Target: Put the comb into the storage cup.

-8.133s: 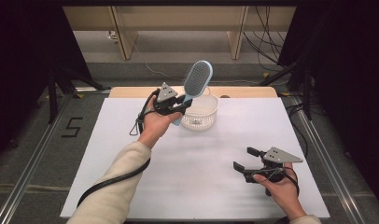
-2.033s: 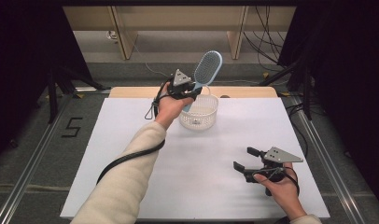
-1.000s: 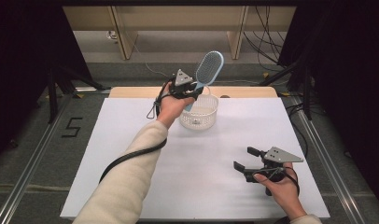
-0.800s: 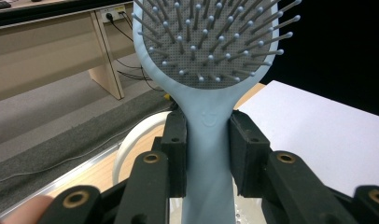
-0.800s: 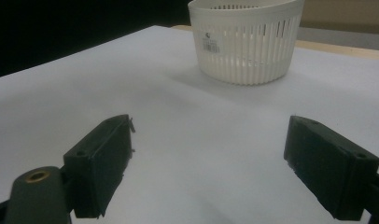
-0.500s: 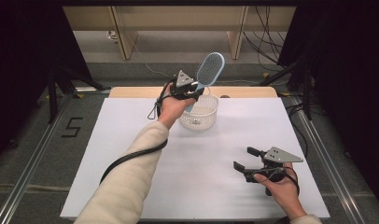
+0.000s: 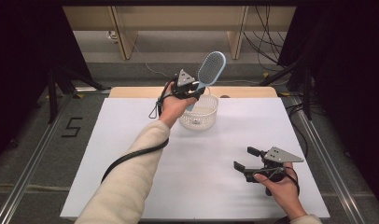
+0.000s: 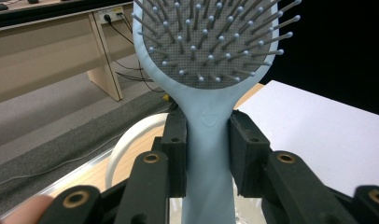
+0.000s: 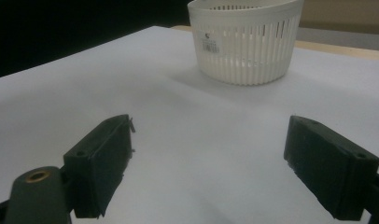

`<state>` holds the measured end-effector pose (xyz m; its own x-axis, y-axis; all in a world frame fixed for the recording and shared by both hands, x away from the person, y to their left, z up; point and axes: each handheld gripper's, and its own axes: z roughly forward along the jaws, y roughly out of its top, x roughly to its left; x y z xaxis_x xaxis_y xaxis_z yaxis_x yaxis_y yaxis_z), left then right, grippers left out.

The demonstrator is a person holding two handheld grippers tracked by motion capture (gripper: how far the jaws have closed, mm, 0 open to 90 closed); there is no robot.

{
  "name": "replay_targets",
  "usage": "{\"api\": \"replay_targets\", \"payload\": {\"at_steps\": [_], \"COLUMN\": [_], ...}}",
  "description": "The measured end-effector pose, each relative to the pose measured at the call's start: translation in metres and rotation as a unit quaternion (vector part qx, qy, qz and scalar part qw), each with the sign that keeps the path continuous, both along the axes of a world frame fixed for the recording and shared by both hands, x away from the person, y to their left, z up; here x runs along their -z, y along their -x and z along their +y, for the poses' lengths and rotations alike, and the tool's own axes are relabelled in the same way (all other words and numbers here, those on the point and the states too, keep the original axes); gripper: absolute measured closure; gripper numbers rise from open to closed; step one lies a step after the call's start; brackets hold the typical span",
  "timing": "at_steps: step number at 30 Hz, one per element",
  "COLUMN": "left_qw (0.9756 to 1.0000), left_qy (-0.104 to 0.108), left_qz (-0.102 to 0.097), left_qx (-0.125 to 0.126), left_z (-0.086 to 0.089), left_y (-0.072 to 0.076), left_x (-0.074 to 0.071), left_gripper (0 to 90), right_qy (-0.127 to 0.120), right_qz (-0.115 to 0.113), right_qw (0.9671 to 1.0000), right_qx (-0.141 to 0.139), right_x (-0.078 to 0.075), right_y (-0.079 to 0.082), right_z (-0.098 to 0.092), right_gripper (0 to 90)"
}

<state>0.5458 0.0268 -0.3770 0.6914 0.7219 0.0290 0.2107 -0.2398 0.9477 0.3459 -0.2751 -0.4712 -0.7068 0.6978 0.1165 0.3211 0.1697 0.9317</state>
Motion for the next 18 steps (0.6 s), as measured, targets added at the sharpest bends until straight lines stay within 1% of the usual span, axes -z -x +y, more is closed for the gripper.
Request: {"api": "replay_targets", "payload": {"at_steps": [6, 13, 18], "left_qw": [1.0, 0.9999, 0.9998], "left_qy": [-0.003, -0.009, -0.012], "left_qz": [-0.003, -0.011, -0.011], "left_qx": [0.001, 0.008, 0.008], "left_z": [-0.0027, -0.0045, -0.0046], "left_y": [-0.001, -0.0023, -0.0034], "left_x": [0.0011, 0.0036, 0.0056], "left_gripper": [69.6, 69.6, 69.6], "right_qy": [0.0, 0.0, 0.0], "right_qz": [-0.001, -0.001, 0.0], "right_qw": [1.0, 1.0, 1.0], "right_qx": [0.0, 0.0, -0.001], "right_x": [0.0001, 0.0001, 0.0], "right_y": [-0.0002, -0.0003, 0.0], "right_z": [-0.0003, -0.0002, -0.0002], "right_gripper": [16.0, 16.0, 16.0]}}
